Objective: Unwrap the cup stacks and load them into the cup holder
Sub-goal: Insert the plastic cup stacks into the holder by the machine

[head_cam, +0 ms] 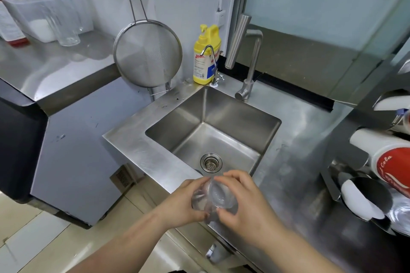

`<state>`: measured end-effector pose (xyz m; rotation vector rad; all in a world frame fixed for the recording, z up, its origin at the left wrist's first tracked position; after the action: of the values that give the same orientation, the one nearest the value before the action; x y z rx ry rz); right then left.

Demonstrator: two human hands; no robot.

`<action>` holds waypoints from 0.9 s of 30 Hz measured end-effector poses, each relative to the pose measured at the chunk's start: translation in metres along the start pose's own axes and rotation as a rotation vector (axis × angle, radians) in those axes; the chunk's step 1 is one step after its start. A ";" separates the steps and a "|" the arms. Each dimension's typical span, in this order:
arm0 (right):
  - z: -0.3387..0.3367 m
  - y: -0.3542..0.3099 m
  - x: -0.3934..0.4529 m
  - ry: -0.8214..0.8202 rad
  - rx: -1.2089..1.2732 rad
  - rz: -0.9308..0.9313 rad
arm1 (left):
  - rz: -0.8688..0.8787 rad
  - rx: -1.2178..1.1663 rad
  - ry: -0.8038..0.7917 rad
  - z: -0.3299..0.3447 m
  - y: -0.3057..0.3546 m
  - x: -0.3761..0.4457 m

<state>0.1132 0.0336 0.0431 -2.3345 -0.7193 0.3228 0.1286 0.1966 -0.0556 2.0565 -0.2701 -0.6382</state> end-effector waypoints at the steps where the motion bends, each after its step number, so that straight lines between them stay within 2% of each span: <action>1: -0.002 0.000 -0.006 0.024 0.014 0.001 | -0.003 0.007 0.005 0.001 0.002 -0.001; 6: -0.031 -0.002 -0.029 0.174 0.079 0.011 | 0.094 0.113 0.023 -0.001 0.037 0.006; 10: -0.082 -0.014 -0.040 0.271 0.019 0.005 | 0.206 0.169 0.074 -0.014 0.090 0.022; 15: -0.166 -0.037 -0.062 0.440 -0.088 0.000 | 0.388 0.238 0.128 -0.034 0.189 0.044; 21: -0.269 -0.079 -0.093 0.699 -0.260 -0.089 | 0.645 0.338 0.160 -0.058 0.323 0.062; 27: -0.329 -0.094 -0.144 0.909 -0.305 -0.087 | 0.789 0.433 0.144 -0.052 0.421 0.058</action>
<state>0.0901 -0.1630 0.3564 -2.3578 -0.4122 -0.8951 0.2301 -0.0175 0.3008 2.1395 -1.1391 0.0664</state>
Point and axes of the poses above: each hand's wrist, its own x-axis towards the middle knuckle, its own z-axis out of the palm, y = z × x, the point moved 5 cm from there along x, towards the middle knuckle, and after that the axes turned 11 degrees about -y, right-handed, at the moved point
